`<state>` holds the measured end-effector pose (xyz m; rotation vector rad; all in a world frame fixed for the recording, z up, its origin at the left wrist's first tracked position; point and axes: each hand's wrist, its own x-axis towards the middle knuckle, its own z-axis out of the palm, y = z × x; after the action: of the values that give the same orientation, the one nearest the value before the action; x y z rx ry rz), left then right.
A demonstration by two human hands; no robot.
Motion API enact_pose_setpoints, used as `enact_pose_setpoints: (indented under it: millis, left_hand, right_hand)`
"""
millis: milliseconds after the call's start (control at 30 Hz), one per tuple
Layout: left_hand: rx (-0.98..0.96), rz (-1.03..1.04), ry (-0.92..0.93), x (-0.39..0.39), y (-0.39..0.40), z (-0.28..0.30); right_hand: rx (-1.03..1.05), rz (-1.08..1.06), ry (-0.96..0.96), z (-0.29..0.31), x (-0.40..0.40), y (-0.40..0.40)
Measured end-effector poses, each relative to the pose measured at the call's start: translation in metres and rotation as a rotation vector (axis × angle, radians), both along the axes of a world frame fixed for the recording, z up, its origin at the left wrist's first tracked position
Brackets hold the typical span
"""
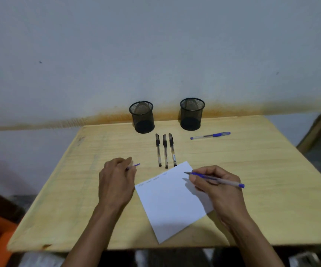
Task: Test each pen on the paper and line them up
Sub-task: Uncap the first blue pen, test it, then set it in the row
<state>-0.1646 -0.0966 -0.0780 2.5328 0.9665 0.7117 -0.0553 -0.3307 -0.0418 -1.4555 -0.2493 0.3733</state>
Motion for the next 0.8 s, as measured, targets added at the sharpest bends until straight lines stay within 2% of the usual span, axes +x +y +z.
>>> enact_pose_setpoints:
  millis: [100, 233, 367, 467, 600, 667, 800]
  left_hand:
    - [0.076, -0.014, 0.108, 0.003, 0.007, -0.003]
    - [0.055, -0.005, 0.111, 0.001, 0.007, 0.0]
    - [-0.061, -0.06, -0.058, -0.006, -0.004, 0.015]
    - [-0.198, -0.118, -0.212, -0.011, -0.025, 0.032]
    - [-0.305, -0.201, -0.316, -0.014, -0.05, 0.049]
    - [-0.313, -0.25, -0.323, -0.017, -0.06, 0.054]
    - [-0.259, -0.296, -0.356, -0.022, -0.072, 0.06]
  right_hand:
    - [-0.008, 0.007, 0.014, -0.004, -0.003, -0.005]
    - [-0.002, 0.023, -0.027, -0.004, -0.006, -0.012]
    - [0.035, -0.046, -0.023, 0.001, -0.006, -0.013]
    - [0.05, 0.0, -0.07, 0.012, -0.008, -0.011]
    - [0.042, 0.049, -0.238, 0.03, -0.016, -0.003]
    - [0.01, 0.07, -0.339, 0.034, -0.02, 0.0]
    - [-0.004, 0.089, -0.405, 0.033, -0.023, 0.0]
